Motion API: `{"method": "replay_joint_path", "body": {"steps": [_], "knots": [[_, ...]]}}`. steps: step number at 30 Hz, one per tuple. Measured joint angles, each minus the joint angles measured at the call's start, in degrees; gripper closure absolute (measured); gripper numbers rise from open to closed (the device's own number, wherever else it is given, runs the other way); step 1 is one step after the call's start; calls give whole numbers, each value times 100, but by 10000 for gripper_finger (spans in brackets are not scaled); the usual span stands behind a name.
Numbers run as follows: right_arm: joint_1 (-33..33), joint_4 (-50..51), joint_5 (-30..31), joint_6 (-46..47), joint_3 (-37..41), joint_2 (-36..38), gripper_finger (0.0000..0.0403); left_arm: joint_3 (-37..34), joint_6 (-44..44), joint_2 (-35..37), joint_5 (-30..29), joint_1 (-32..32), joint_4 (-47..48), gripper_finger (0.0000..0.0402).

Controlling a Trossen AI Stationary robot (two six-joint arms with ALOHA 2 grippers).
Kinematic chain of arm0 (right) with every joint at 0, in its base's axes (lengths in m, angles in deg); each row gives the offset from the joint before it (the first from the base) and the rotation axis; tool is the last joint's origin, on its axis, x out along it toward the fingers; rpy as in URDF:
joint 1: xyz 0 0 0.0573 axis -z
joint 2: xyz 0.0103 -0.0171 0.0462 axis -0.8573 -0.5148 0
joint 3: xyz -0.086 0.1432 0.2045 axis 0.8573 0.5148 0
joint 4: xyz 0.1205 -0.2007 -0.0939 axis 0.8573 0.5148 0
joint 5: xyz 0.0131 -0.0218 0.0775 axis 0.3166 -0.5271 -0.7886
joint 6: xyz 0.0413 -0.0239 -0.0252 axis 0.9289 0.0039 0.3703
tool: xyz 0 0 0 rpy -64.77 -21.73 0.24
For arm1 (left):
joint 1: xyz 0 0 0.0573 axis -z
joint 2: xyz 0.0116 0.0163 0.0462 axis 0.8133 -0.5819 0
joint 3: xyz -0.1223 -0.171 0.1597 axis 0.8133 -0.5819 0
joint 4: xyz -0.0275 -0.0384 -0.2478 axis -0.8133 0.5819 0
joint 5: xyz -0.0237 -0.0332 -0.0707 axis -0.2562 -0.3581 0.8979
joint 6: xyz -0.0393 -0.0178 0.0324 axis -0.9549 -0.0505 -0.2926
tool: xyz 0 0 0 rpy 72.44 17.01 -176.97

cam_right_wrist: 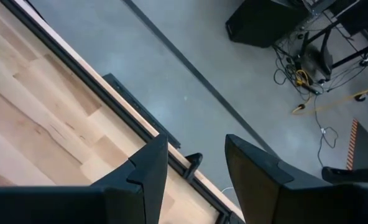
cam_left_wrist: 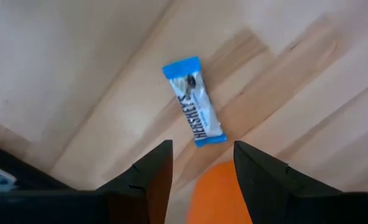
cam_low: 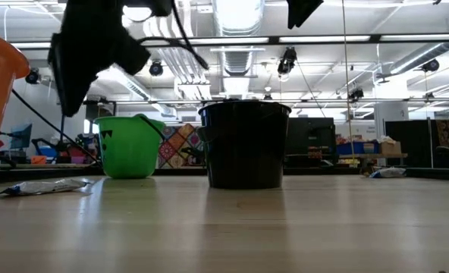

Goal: Sort candy
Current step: Put the left white chocolate into the green bucket

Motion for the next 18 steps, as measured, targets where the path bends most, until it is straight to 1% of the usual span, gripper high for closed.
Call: {"method": "replay_joint_path", "body": {"steps": [3,10,18], "knots": [[0,0,0,-28,0,0,250,-386,-281,-4,40,71,-380,248],[0,-2,0,-86,0,0,250,-1173,-799,-4,289,106,-1635,248],[0,-2,0,-174,1,0,250,-1720,-950,-4,420,102,-2207,248]]}}
